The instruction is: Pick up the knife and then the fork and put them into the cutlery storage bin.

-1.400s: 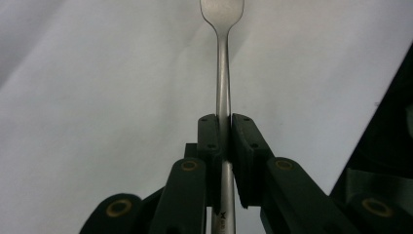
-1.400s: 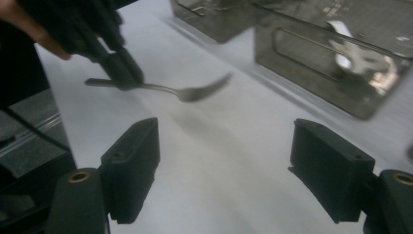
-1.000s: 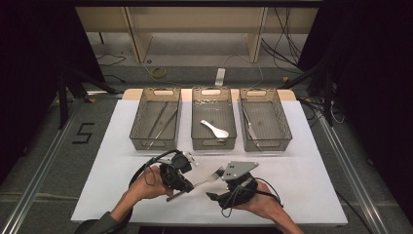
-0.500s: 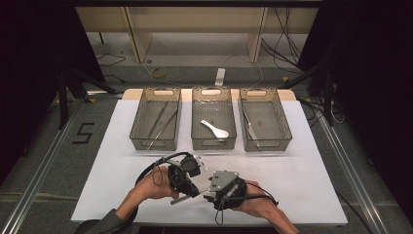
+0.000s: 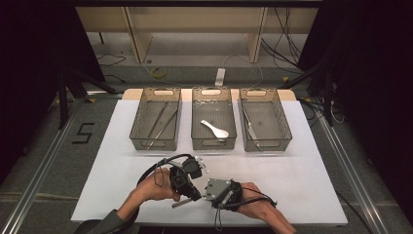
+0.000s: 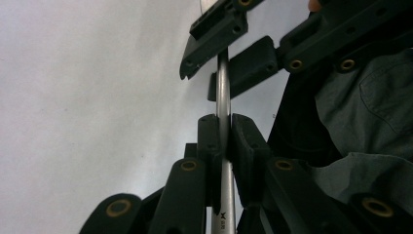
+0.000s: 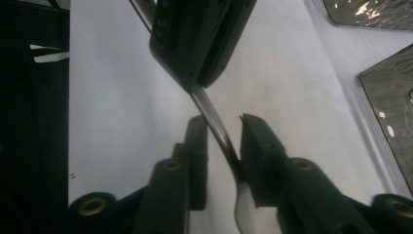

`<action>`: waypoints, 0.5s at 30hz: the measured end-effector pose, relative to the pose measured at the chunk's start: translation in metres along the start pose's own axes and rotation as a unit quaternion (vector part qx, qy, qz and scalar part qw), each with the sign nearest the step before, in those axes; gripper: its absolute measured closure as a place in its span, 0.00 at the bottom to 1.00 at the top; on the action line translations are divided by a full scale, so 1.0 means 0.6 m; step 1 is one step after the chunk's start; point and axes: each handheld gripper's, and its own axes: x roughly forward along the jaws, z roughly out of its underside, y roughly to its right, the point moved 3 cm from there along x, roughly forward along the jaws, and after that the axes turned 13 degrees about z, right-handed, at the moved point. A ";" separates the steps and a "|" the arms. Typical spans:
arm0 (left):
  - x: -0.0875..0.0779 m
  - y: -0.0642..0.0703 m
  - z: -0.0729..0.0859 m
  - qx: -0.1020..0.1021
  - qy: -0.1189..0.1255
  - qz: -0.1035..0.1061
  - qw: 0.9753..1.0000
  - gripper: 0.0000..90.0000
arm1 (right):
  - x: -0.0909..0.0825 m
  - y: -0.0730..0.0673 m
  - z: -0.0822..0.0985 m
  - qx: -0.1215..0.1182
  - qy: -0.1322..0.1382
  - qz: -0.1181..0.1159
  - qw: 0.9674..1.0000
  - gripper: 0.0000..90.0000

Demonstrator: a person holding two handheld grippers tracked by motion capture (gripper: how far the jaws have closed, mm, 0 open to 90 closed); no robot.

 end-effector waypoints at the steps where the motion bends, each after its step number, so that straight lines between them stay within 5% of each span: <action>1: 0.001 0.000 0.000 0.000 0.000 0.001 1.000 0.91 | 0.000 -0.001 0.000 -0.003 -0.002 -0.003 1.000 0.85; 11: -0.004 0.003 0.000 0.008 0.008 0.006 1.000 0.94 | -0.002 -0.012 0.003 -0.052 0.002 -0.017 0.998 0.98; 15: -0.010 0.002 -0.001 0.008 0.030 -0.001 1.000 0.91 | -0.005 -0.006 0.006 -0.048 0.002 -0.016 0.999 0.98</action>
